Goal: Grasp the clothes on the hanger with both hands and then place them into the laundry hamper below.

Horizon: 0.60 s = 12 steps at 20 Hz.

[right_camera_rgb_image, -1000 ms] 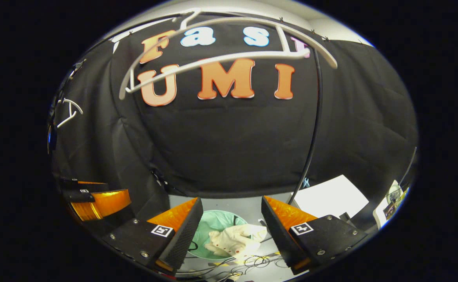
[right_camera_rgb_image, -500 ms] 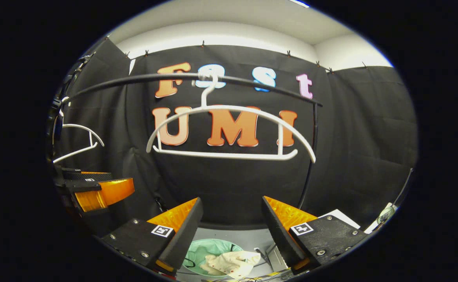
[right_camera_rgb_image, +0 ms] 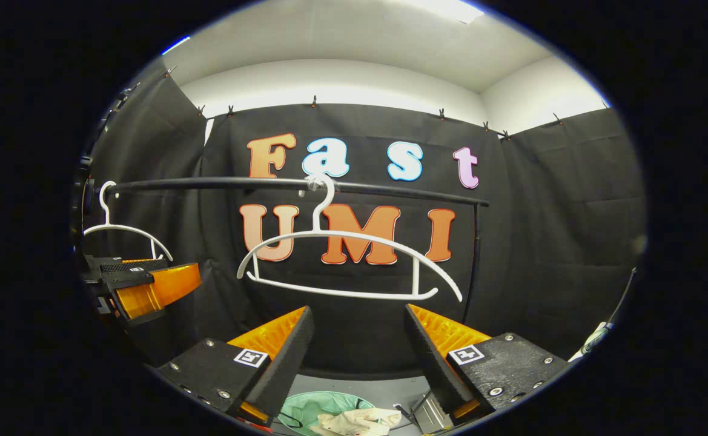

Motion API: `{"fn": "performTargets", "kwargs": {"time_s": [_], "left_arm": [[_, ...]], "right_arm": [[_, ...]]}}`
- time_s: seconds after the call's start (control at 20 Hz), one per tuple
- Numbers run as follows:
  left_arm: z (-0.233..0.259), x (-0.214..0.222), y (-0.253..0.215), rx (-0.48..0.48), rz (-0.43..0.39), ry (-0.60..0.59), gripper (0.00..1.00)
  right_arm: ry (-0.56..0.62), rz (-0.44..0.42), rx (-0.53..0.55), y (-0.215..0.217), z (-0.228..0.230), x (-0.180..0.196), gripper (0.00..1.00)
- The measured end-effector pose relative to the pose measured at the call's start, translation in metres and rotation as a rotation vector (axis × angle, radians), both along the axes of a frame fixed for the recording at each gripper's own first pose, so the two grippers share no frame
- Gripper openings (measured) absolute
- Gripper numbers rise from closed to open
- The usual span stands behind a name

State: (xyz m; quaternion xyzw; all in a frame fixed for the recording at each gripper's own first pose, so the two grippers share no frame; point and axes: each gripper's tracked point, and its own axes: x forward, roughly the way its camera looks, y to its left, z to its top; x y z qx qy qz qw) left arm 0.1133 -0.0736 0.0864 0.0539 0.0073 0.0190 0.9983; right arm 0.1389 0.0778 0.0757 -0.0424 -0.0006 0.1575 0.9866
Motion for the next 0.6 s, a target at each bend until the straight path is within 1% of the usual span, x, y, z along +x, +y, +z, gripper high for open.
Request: {"fn": "performTargets", "kwargs": {"time_s": [0.05,0.1,0.15,0.2,0.25,0.3,0.35,0.4,0.6], "left_arm": [[0.006,-0.002,-0.002,0.005,-0.004,-0.016,0.94],[0.009,-0.006,-0.007,0.01,-0.007,-0.026,0.94],[0.011,-0.008,-0.01,0.014,-0.008,-0.032,0.94],[0.011,-0.012,-0.012,0.016,-0.006,-0.035,1.0],[0.008,-0.012,-0.013,0.014,-0.003,-0.034,1.0],[0.005,-0.011,-0.013,0.009,-0.001,-0.029,0.94],[0.002,-0.01,-0.013,0.003,0.005,-0.023,0.94],[-0.001,-0.011,-0.016,-0.003,0.009,-0.015,0.97],[-0.01,-0.016,-0.027,0.003,0.012,-0.009,0.97]], "right_arm": [[-0.006,0.002,0.006,-0.001,0.003,-0.001,0.99],[-0.009,0.005,0.01,-0.002,0.004,-0.002,0.87],[-0.01,0.005,0.013,-0.006,0.004,-0.003,0.87],[-0.011,0.002,0.014,-0.009,0.004,-0.003,0.93],[-0.009,0.002,0.016,-0.012,0.004,-0.003,0.93],[-0.006,0.004,0.019,-0.015,0.003,-0.004,0.93],[-0.001,0.006,0.022,-0.016,0.001,-0.003,0.93],[0.003,0.009,0.024,-0.018,-0.002,-0.002,0.93],[0.01,0.017,0.02,-0.028,-0.006,-0.001,0.93]]}}
